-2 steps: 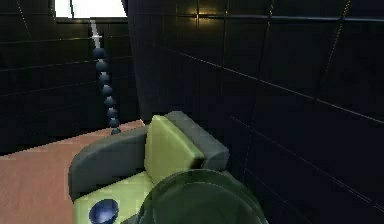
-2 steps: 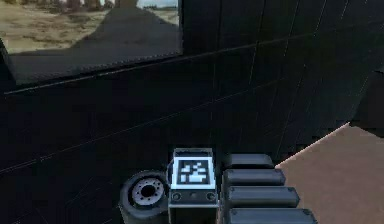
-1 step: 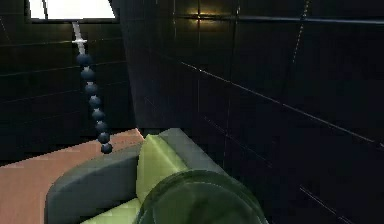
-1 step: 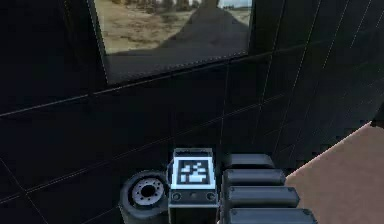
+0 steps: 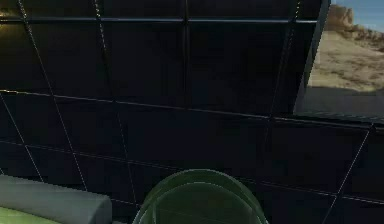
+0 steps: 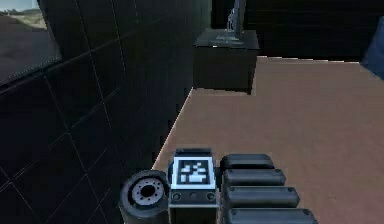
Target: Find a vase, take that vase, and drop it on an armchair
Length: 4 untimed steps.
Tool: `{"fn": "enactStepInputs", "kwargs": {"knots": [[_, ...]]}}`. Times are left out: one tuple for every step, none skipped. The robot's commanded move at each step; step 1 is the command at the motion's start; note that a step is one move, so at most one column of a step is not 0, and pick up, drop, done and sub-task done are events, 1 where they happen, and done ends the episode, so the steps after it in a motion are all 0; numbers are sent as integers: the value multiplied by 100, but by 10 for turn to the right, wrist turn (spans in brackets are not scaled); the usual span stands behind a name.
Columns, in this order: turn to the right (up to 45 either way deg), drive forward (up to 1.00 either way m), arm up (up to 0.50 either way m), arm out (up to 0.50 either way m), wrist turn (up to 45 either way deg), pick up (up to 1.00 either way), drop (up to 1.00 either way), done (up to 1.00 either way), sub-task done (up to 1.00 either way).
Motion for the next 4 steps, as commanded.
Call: {"fn": "enactStepInputs", "kwargs": {"knots": [[450, 0, 0, 0, 0, 0, 0, 0, 0], [330, 0, 0, 0, 0, 0, 0, 0, 0], [-450, 0, 0, 0, 0, 0, 0, 0, 0], [-450, 0, 0, 0, 0, 0, 0, 0, 0]]}}
